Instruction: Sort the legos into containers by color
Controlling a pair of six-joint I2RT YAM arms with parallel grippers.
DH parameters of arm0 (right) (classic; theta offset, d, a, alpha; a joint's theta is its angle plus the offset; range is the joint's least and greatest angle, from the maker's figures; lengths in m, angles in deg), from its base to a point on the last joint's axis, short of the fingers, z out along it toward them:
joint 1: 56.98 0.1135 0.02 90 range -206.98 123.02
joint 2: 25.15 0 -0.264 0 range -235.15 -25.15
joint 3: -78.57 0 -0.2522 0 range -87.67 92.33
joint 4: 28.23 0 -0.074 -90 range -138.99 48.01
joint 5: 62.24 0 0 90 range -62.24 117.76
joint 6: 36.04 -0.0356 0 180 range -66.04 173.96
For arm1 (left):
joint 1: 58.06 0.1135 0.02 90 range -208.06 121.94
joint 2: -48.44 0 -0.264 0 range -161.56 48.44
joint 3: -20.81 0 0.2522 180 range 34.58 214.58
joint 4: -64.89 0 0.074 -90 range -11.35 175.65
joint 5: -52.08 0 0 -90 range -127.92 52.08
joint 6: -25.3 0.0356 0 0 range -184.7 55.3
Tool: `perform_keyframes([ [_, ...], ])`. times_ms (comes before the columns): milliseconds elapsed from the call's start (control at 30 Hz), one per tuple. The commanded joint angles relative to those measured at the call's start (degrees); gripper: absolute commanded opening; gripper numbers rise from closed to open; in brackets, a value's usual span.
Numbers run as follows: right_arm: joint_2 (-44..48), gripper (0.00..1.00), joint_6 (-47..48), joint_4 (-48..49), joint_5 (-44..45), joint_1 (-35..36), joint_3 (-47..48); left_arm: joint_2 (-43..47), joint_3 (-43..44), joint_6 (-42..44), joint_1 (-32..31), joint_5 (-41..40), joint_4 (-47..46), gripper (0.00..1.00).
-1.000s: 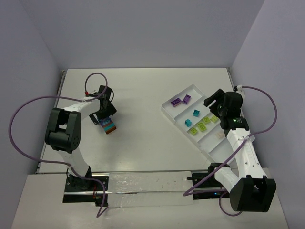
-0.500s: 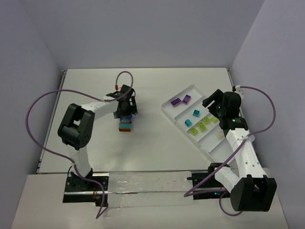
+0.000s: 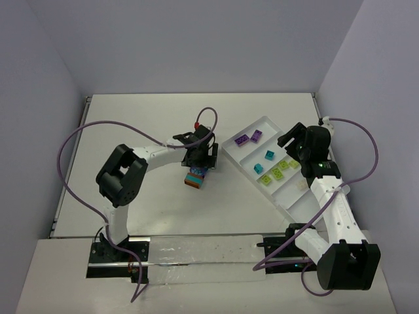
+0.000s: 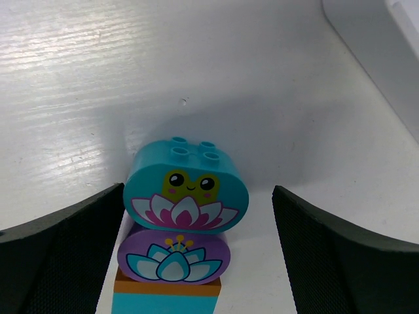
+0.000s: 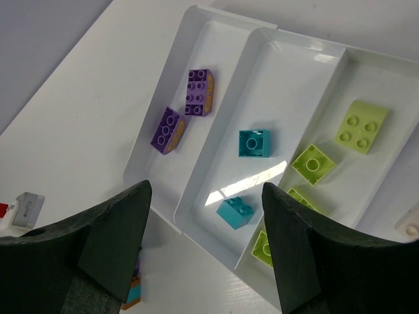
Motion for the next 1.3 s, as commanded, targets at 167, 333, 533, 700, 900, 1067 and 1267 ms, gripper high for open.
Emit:
perform_keyframes([
  [167, -1.5, 0.77, 5.2, 0.7, -1.1, 7.0, 3.4, 10.8, -0.9, 1.0, 0.2, -3.1, 2.4, 0.99],
  [333, -2.9, 0.77, 5.0, -0.5, 3.5, 11.2, 5.4, 14.5, -4.5, 1.9, 0.0, -2.9, 3.1, 0.99],
  [533, -3.5, 0.77, 4.6, -0.1, 3.8, 11.9, 5.7, 16.9, -9.8, 3.0, -1.5, -1.0, 1.6, 0.99],
  [700, -3.7, 0.77, 4.2, -0.1, 3.9, 12.5, 5.8, 14.5, -10.0, 2.4, -3.3, -3.9, 1.9, 0.99],
  [900, -3.6, 0.77, 4.2, -0.4, 4.3, 12.7, 6.1, 11.4, -8.5, 2.2, -4.0, -6.2, 2.0, 0.99],
  [1067, -3.6, 0.77, 4.3, -0.4, 4.3, 12.7, 6.0, 9.8, -8.0, 2.1, -4.1, -7.8, 2.9, 0.99],
  [1267, -3.6, 0.77, 4.1, 0.0, 4.0, 12.8, 5.7, 9.8, -8.8, 2.3, -4.4, -7.0, 2.5, 0.99],
])
